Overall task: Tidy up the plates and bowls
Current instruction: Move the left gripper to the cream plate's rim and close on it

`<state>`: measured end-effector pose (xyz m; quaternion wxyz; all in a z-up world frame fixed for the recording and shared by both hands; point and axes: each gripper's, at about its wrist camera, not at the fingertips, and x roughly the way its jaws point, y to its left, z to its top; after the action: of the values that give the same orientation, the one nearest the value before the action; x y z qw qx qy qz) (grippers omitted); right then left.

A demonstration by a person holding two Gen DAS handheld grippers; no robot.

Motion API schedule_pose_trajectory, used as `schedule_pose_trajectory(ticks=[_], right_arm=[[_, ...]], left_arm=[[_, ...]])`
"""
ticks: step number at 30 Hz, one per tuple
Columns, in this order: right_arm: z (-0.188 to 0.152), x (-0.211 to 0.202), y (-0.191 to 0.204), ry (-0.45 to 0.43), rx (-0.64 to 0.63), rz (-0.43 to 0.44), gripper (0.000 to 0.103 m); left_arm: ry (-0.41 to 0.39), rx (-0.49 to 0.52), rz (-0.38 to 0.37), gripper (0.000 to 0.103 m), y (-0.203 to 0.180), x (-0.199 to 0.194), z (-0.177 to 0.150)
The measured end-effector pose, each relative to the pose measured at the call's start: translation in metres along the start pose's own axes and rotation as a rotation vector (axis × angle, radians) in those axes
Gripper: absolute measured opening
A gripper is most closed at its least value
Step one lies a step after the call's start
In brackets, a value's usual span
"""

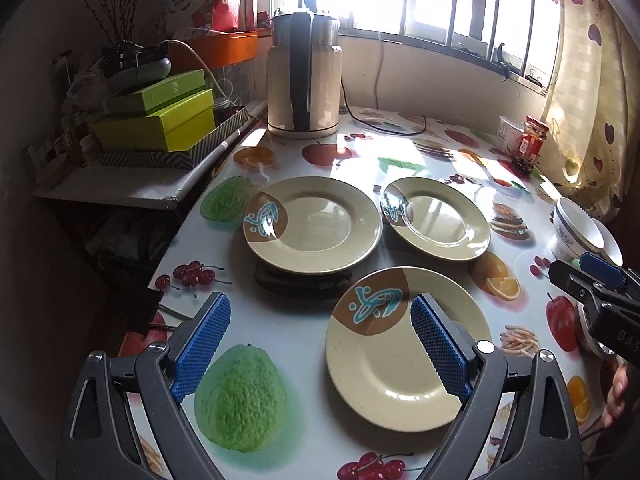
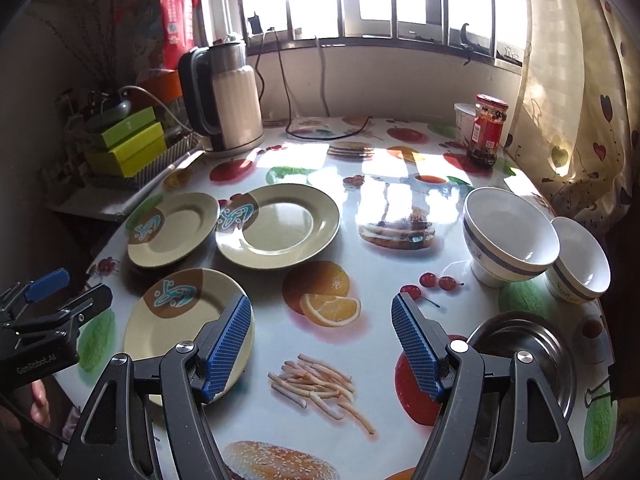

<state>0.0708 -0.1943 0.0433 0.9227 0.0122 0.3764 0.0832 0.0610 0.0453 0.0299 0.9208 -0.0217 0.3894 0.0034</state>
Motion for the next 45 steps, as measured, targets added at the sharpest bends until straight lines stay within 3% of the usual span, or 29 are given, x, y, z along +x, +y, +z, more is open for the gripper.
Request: schedule_pose_trajectory(ticks=[11,19,28,32,36,45], right_arm=[[0.06,0.039,0.039,-0.036,-0.036,0.093,0.074],[0.094,0.088,0.063,0.018,-0.023,0.229,0.066],[0.095,0.145,0.091,0.134,-0.107,0.271,0.041],[0.097,0.161,0.095,0.154,-0.112,0.291,0.039],[0.099,0.175,0.097,0.176,-0.109,0.312,0.036],[0.098,0.195,0.104,0.214,-0.135,0.32,0.031]], left_arm=[[0.019,-0.122,-0.011,0.091,0.058,0.034,0.031],[0.072,-0.203,-0.042,0.078,0.085,0.068,0.043],[0.123,-0.252,-0.09,0.068,0.093,0.096,0.041],[0.135,-0.27,-0.105,0.067,0.094,0.104,0.041],[0.148,-0.288,-0.114,0.06,0.095,0.11,0.041],[0.167,-0.315,-0.108,0.06,0.098,0.119,0.037]])
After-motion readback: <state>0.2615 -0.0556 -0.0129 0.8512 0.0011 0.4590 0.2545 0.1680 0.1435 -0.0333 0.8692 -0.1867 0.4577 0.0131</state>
